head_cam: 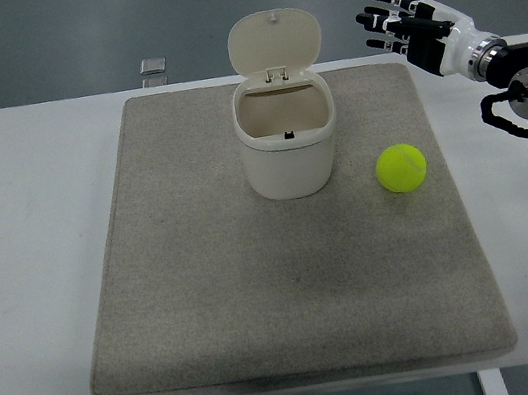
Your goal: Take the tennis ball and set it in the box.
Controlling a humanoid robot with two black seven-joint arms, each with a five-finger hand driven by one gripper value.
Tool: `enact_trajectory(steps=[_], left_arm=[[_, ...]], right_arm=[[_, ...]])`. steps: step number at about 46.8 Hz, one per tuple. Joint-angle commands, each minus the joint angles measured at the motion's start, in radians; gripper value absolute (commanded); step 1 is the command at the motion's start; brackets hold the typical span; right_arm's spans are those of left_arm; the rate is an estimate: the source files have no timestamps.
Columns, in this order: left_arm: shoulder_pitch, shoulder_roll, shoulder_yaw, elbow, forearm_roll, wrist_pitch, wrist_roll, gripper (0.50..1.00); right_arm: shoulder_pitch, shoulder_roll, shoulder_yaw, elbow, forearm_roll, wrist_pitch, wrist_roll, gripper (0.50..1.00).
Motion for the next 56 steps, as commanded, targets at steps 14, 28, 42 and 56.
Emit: enact_trajectory(steps=[14, 28, 42, 56], left_arm=[[0.001, 0.0, 0.0, 0.001, -0.001, 0.0, 0.0, 0.992], [-0.011, 0.0, 0.002, -0.002, -0.001, 0.0, 0.0, 0.992], [-0.011, 0.0, 0.0, -0.002, -0.001, 0.0, 0.0, 0.992], [-0.011, 0.0, 0.0, -0.002, -0.001, 0.0, 0.0, 0.99]], right_arm=[[0.0, 0.008, 0.0, 0.001, 0.006, -0.035, 0.015, 0.932], [-0.003, 0.006, 0.002, 0.001, 0.009, -0.048, 0.014, 0.932], [-0.006, 0.006, 0.026, 0.014, 0.0, -0.036, 0.012, 0.932], [-0.008, -0.024, 0.025, 0.01, -0.028, -0.019, 0.009, 0.932]])
